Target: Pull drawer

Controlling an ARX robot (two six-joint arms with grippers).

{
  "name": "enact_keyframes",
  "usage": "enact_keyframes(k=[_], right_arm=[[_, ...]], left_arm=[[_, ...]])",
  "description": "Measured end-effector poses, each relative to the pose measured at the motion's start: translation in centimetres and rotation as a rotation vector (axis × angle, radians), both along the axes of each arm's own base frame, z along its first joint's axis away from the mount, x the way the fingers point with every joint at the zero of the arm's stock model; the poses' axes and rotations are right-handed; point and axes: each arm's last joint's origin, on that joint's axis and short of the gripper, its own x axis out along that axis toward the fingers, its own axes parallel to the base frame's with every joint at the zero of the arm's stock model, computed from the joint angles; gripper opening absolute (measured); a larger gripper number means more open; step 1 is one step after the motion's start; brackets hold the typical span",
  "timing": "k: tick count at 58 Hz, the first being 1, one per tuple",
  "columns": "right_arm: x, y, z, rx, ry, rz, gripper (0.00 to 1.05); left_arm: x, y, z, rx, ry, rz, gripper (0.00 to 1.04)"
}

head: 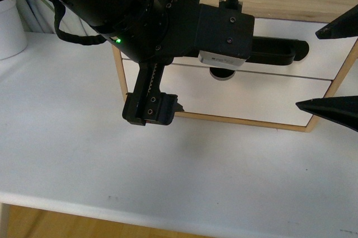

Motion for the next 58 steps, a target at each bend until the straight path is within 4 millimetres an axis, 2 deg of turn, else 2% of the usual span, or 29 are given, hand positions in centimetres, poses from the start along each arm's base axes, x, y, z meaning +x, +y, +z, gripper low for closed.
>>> enact_keyframes(k=[25,58], right_arm=[[1.5,1.5,-0.8,-0.038,-0.011,0.022,0.96],[3.8,3.2,-3.2,-0.077,-0.004,0.043,0.96]], left_arm=[[0.2,0.2,-0.3,0.027,-0.011,-0.027,0.99],[0.4,0.3,-0.2,0.036,-0.004,-0.041,0.99]])
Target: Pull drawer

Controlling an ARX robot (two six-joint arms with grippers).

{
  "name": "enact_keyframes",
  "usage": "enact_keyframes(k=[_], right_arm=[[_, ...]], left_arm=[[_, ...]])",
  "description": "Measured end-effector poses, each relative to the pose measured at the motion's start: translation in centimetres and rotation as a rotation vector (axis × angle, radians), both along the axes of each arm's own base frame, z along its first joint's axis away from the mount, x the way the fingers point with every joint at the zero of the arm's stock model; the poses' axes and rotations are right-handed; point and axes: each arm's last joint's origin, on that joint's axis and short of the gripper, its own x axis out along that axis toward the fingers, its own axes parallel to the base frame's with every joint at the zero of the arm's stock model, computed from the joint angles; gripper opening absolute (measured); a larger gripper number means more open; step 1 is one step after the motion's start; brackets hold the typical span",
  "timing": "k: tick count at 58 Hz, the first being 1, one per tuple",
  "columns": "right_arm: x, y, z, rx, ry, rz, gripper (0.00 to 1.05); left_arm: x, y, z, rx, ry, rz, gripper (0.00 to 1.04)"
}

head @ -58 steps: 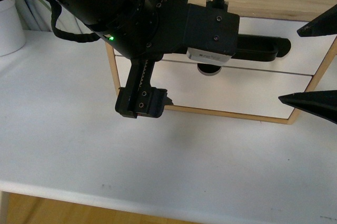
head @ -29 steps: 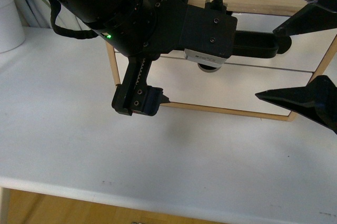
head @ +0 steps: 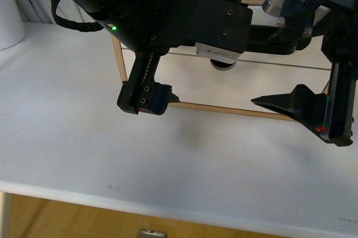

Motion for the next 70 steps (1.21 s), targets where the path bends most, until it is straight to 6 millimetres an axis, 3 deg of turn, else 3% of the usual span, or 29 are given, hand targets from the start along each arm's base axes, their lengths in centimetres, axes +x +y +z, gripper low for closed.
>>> enact_keyframes(k=[32,50,70], right_arm=[[0.7,0.0,-0.3,-0.028,0.035,0.046,0.96],[1.8,0.0,-1.5,-0.068,-0.012,0.075,0.96],[1.4,-0.3,-1.4,-0.075,0.016,0.104,0.96]], left_arm=[[0.1,0.2,0.0,0.006,0.006,-0.006,0.99],[0.2,0.2,-0.1,0.004,0.009,-0.010,0.99],[0.0,0.4,-0.1,0.017,0.033,-0.013,0.99]])
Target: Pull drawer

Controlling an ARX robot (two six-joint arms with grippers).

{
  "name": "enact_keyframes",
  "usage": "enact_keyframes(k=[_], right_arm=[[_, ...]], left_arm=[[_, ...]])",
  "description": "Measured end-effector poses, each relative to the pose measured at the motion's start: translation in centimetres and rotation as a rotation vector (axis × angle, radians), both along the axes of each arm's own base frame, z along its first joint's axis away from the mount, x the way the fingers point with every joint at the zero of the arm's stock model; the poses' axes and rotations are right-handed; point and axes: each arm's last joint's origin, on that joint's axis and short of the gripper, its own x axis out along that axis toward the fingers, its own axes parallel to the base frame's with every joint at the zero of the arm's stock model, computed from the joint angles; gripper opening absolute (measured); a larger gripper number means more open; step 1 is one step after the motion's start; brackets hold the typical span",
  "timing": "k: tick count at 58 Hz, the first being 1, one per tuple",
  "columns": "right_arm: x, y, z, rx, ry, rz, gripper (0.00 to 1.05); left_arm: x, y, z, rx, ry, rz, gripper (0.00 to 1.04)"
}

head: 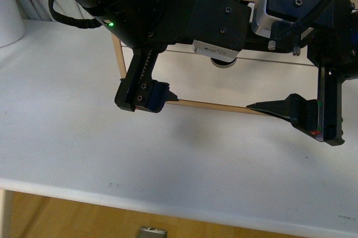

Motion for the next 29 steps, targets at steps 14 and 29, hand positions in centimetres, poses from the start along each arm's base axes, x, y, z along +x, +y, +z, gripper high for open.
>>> enact_keyframes(k=[14,29], right_arm=[[-0.5,-0.3,0.3,-0.010,0.008,0.019,0.96],[-2.5,-0.6,0.5,-0.031,0.020,0.052,0.96]], left_arm=[[-0.7,0.3,0.0,0.005,0.010,-0.005,0.99],[-2.7,0.9,-0.1,-0.001,0.020,-0.031,0.99]])
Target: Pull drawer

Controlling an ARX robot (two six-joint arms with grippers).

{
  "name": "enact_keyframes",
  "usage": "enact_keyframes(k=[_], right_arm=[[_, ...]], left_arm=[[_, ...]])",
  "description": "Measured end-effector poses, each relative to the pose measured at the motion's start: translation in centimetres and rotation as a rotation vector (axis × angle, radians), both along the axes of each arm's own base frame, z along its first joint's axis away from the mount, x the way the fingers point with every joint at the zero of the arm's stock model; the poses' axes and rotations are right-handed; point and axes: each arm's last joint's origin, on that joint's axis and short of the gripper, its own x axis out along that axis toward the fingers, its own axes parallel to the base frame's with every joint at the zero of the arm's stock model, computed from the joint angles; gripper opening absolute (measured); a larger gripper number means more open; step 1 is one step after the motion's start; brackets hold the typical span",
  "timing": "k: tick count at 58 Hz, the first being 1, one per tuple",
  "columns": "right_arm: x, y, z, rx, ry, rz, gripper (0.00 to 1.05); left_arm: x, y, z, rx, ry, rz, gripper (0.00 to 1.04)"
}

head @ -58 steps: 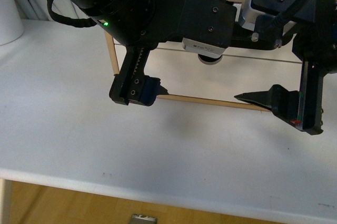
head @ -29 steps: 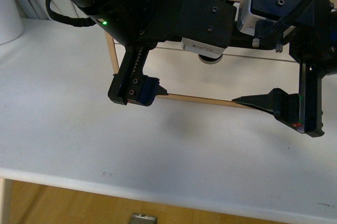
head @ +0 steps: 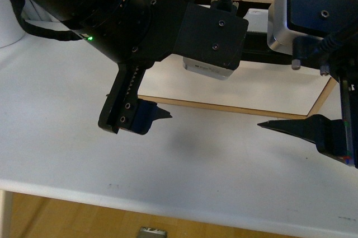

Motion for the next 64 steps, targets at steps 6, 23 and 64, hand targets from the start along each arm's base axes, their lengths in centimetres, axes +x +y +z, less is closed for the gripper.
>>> enact_keyframes(k=[6,23,64], right_arm=[[-0.9,-0.1,0.2,-0.010,0.007,0.013,0.96],[-4.1,-0.2,0.7,-0.033,0.046,0.040,0.96],[-6.4,-1.9,4.7,0.074,0.023,-0.064,0.96]], left_arm=[[-0.9,0.1,0.0,-0.005,0.005,-0.007,0.99],[-4.3,0.2,-0.1,0.023,0.031,-0.029,0.99],[-6.0,1.3,5.4,-0.139,-0.102,0.099,0.99]])
